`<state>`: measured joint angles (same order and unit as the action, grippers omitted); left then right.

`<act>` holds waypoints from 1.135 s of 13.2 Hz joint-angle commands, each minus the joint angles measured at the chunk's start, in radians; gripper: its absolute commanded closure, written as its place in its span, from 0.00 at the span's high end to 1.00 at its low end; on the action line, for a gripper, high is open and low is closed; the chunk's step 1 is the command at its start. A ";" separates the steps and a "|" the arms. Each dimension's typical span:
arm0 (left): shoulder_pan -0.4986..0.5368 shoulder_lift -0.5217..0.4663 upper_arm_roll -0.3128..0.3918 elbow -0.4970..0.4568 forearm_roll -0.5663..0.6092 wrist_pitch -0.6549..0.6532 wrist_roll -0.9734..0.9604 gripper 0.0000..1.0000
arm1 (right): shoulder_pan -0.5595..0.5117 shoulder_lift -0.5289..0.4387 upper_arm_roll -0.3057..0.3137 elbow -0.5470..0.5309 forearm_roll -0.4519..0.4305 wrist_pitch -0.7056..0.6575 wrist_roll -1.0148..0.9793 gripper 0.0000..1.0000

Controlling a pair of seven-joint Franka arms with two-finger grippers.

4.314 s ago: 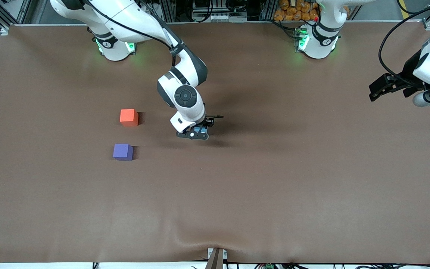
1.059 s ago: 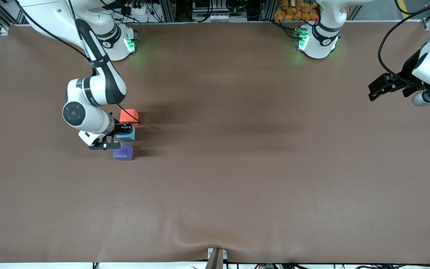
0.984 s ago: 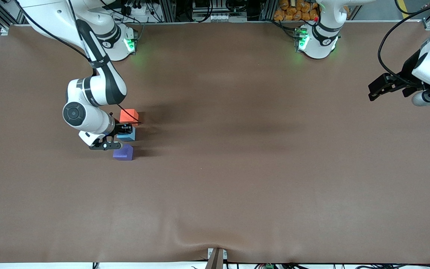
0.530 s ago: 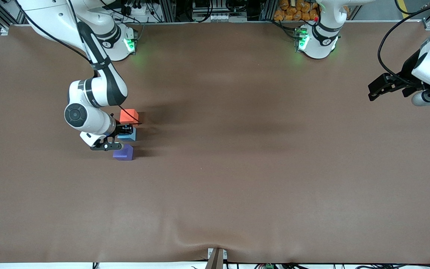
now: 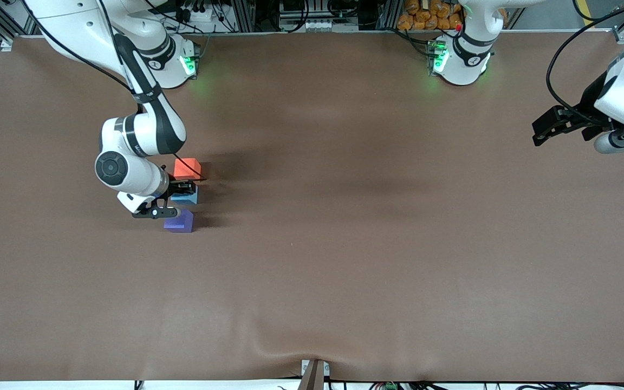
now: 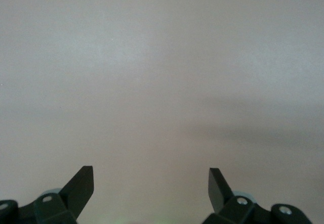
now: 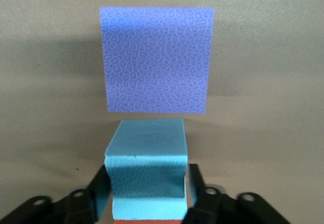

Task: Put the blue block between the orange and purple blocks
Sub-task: 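Open the right gripper and lift it off the blue block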

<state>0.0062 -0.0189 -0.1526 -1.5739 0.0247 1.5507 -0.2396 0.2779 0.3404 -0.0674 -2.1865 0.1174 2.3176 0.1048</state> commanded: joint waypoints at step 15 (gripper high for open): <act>0.015 -0.047 -0.007 0.011 -0.006 -0.044 0.013 1.00 | -0.175 -0.029 -0.026 0.950 -0.005 -1.019 -0.022 1.00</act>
<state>0.0073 -0.0355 -0.1550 -1.5695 0.0247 1.5427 -0.2379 0.1340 0.2940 -0.1053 -1.3201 0.1176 1.3711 0.0885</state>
